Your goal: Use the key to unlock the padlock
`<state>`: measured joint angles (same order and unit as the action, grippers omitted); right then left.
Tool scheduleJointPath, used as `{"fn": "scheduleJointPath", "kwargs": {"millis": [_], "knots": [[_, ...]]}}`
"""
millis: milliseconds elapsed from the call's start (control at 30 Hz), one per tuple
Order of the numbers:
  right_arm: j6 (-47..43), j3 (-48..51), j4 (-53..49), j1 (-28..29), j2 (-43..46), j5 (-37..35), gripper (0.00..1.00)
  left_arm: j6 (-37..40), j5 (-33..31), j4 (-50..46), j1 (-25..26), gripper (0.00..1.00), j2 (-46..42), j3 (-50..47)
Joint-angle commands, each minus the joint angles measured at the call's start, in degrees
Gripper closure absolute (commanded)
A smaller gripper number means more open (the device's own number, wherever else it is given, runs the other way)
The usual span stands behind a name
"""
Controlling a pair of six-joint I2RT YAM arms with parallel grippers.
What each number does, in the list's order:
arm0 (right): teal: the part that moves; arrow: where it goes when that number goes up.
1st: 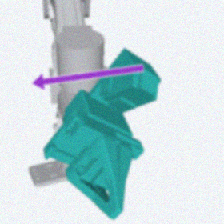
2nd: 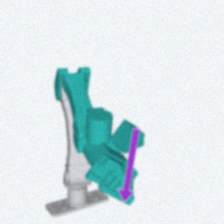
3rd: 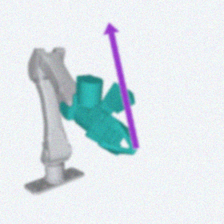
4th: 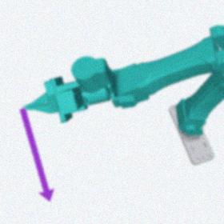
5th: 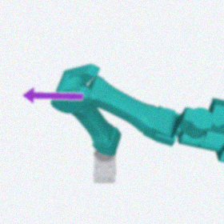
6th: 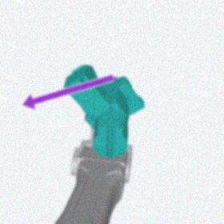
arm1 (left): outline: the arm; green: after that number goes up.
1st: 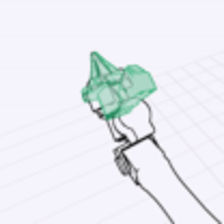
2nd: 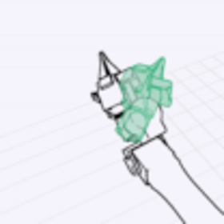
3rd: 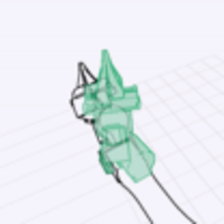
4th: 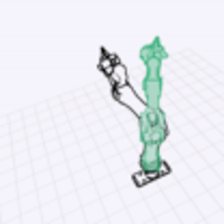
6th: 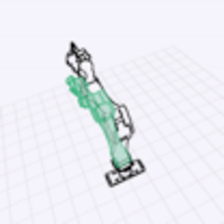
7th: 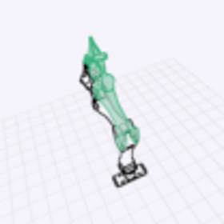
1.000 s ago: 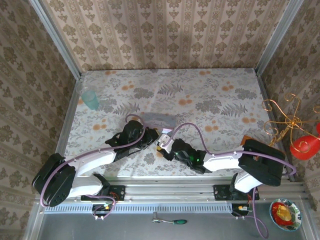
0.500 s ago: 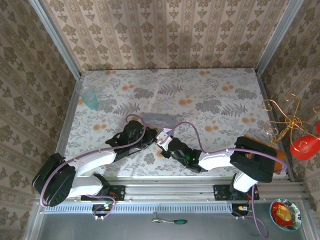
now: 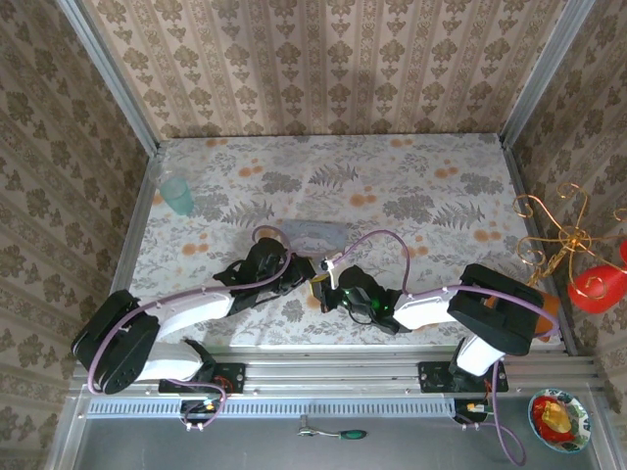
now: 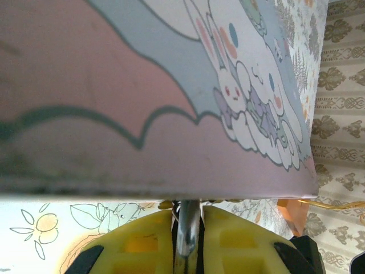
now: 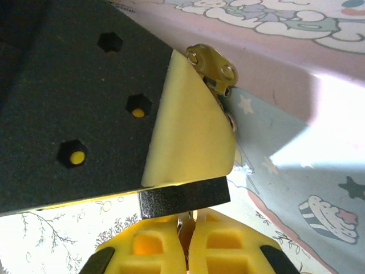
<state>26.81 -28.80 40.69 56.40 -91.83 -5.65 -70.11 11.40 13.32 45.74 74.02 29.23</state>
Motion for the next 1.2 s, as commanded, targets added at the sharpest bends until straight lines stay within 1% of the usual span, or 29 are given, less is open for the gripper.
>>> {"fn": "scheduleJointPath", "kwargs": {"millis": [0,33,67,133,200,300,367,467,500,567,667,767,967,1100,1167], "knots": [[2.6,-2.5,-5.2,1.3,2.3,-0.8,1.0,2.5,-1.4,2.6,0.5,1.0,-0.2,1.7],[1.7,-3.1,-7.6,1.3,3.1,-1.8,0.99,3.7,-2.3,0.9,0.6,1.0,-0.5,2.0],[0.7,-3.6,-10.8,1.3,3.8,-3.3,0.94,4.7,-3.5,-0.7,0.5,1.0,-0.8,2.1],[-0.3,-5.2,-17.3,1.2,4.8,-6.3,0.79,6.1,-4.6,-1.9,0.5,1.0,-0.7,2.1],[-0.7,-6.3,-22.8,0.8,5.2,-8.5,0.7,6.9,-3.0,0.5,0.6,1.0,0.8,2.0],[-1.5,-4.2,-21.4,0.4,6.2,-7.0,0.6,8.2,-2.6,0.4,1.5,1.0,3.6,3.8],[-1.6,-2.9,-19.3,-0.3,6.8,-3.9,0.58,9.4,-4.0,-1.7,2.1,1.0,4.9,4.8],[-1.8,-2.6,-18.7,-1.4,6.5,-0.2,0.55,10.0,-4.7,-2.5,2.1,1.0,6.8,4.8],[-1.3,-2.6,-19.0,-1.9,6.3,-0.1,0.55,10.1,-4.2,-1.9,2.2,1.0,7.6,4.8],[1.5,-2.1,-19.2,-3.1,6.3,-2.2,0.53,9.8,-3.5,-1.5,2.6,1.0,9.1,5.4],[4.7,0.2,-15.9,-6.7,6.2,0.7,0.53,9.6,-4.4,-2.9,3.6,1.0,10.8,6.2],[6.2,0.8,-14.4,-8.9,6.3,4.1,0.53,9.4,-4.4,-2.5,3.6,0.9,11.6,5.6],[6.0,-0.5,-15.6,-9.1,6.3,6.7,0.53,11.2,-4.9,-2.9,3.4,0.65,9.2,5.0],[7.0,-0.7,-14.2,-9.4,5.7,8.8,0.53,16.2,-7.0,-6.7,2.6,0.51,3.6,4.5],[7.2,-1.4,-14.5,-9.6,4.8,9.4,0.53,19.3,-8.5,-10.7,1.9,0.48,1.0,4.8]]}}
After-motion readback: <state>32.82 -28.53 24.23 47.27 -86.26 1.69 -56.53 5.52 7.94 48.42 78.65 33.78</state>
